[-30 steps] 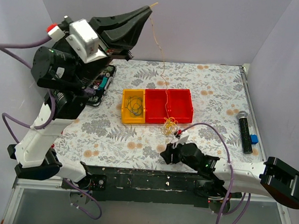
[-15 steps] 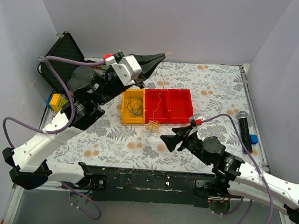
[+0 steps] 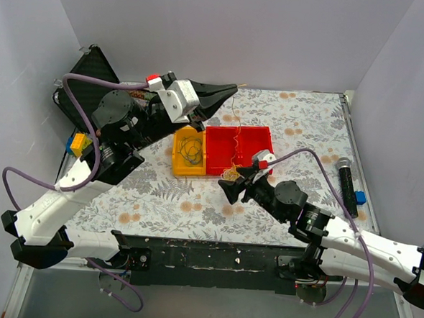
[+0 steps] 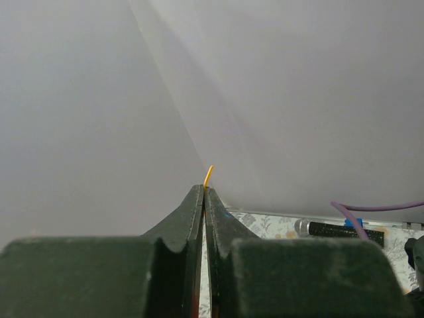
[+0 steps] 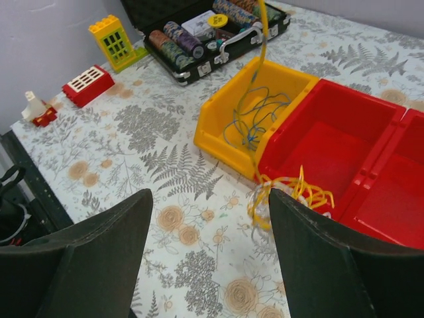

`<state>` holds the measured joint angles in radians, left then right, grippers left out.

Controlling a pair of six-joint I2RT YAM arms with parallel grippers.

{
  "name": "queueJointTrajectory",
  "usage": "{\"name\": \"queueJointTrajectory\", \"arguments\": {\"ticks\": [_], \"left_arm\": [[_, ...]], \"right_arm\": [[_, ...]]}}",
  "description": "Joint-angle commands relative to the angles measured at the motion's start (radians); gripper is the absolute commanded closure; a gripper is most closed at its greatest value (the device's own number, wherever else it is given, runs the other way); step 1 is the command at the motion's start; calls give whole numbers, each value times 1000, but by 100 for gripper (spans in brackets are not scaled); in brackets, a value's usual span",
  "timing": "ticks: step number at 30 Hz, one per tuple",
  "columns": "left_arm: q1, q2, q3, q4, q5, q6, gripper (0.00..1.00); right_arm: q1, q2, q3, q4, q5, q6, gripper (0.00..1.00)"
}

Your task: Untangle the cables

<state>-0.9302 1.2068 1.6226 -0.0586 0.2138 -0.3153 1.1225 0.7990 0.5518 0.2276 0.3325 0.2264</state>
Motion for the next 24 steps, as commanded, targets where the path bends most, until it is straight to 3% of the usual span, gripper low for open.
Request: {"name": "queueJointTrajectory", "arguments": {"ticks": [1,5,11,16,24], "left_arm": [[-7,-13,60,-35,35,-30,100],[-7,-15,72,-43,50,-39,100],[-9,-7,91,-43,65,-42,100],[-9,8,138,-4,45,-22,100],[-9,85,334,5,38,-30,100]], "right_arm": [[5,49,51,198,117,-97,23],[5,97,68,225,160,-121,28],[7,126,63,234,120,-85,49],[5,124,-32,211,86,20,50],[7,143,-208,233,69,171,51]]}}
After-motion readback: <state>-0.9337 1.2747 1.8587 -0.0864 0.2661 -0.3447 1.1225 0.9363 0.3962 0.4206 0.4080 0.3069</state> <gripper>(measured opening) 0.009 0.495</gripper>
